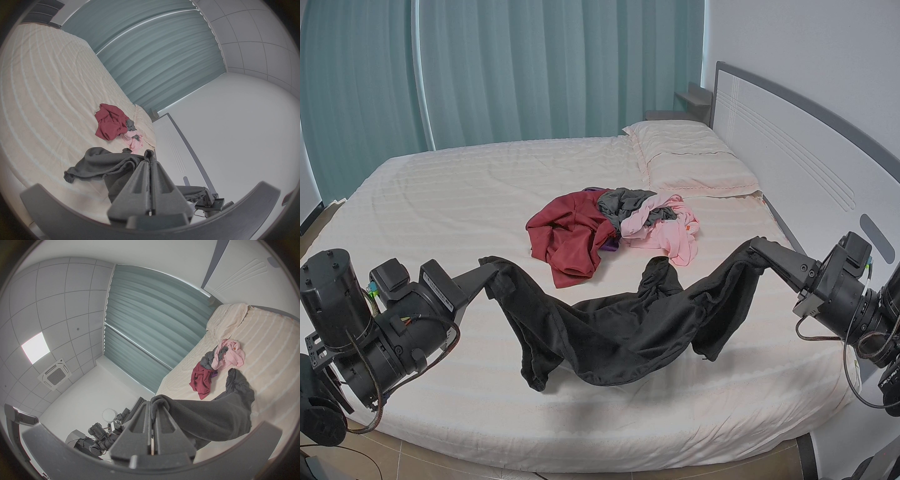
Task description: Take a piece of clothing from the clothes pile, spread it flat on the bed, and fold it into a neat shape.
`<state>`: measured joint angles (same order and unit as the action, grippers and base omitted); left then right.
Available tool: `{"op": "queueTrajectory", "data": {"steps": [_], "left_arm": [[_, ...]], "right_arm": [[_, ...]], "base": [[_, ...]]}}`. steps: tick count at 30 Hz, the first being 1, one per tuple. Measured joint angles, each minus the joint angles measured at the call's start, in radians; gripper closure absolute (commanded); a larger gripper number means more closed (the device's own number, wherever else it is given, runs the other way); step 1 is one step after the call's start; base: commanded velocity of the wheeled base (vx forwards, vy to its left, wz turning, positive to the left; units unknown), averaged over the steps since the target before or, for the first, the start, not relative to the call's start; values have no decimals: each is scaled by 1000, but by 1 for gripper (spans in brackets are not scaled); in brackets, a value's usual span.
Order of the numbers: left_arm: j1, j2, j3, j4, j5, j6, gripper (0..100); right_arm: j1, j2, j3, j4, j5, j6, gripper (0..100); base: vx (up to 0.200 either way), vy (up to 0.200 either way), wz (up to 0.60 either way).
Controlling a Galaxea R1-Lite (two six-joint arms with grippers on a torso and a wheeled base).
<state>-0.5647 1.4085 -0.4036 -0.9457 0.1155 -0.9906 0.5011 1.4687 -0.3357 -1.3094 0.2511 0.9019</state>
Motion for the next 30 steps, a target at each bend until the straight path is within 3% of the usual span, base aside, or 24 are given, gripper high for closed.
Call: {"op": "queueTrajectory", "data": {"steps": [22, 30], "left_arm": [[0, -18, 0, 0, 0, 0, 100], [-7, -18, 4, 0, -19, -1, 100]], "right_arm": [[6, -3, 2, 1, 0, 0, 100], [57, 14, 12, 25, 1, 0, 100]], "base": [[0, 200, 0], [0, 200, 0]]}}
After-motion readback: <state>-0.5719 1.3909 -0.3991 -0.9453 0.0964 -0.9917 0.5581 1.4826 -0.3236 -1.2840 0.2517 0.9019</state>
